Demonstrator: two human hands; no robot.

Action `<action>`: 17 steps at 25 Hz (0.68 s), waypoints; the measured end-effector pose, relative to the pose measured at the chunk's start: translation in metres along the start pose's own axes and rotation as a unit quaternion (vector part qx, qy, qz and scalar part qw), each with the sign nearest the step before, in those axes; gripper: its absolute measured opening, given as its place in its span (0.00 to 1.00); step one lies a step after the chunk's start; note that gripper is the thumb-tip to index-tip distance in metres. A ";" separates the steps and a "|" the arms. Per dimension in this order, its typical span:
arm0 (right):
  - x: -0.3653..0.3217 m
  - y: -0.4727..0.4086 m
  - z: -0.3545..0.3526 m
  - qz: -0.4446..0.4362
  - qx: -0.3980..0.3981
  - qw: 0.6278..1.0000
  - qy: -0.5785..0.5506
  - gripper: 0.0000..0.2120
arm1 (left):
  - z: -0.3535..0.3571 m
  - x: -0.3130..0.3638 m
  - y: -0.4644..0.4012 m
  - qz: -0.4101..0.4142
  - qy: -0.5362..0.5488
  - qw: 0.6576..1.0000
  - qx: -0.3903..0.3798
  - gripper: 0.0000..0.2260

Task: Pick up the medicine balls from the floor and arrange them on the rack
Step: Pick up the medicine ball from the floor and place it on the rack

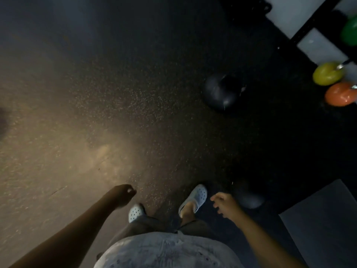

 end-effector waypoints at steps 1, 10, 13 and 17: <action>-0.011 -0.011 -0.021 -0.001 -0.013 1.000 0.002 0.12 | -0.012 0.021 -0.005 -0.006 0.011 1.000 0.007 0.19; -0.137 -0.123 -0.215 0.002 0.033 0.998 -0.060 0.10 | -0.123 0.231 -0.071 0.029 0.049 0.998 0.021 0.19; -0.181 -0.151 -0.275 -0.009 0.089 0.993 -0.082 0.10 | -0.165 0.303 -0.107 0.035 0.110 0.993 -0.016 0.18; -0.229 -0.190 -0.343 -0.027 0.108 0.993 -0.051 0.09 | -0.216 0.383 -0.140 0.036 0.128 0.991 -0.034 0.19</action>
Point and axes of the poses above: each hand's wrist, its own y-axis away from the middle knuckle, its own z-axis out of the palm, x = y × z, the point moved 4 cm from there along -y, towards the middle knuckle, and after that the axes turned 2 degrees about -y, right-handed, at the moved point
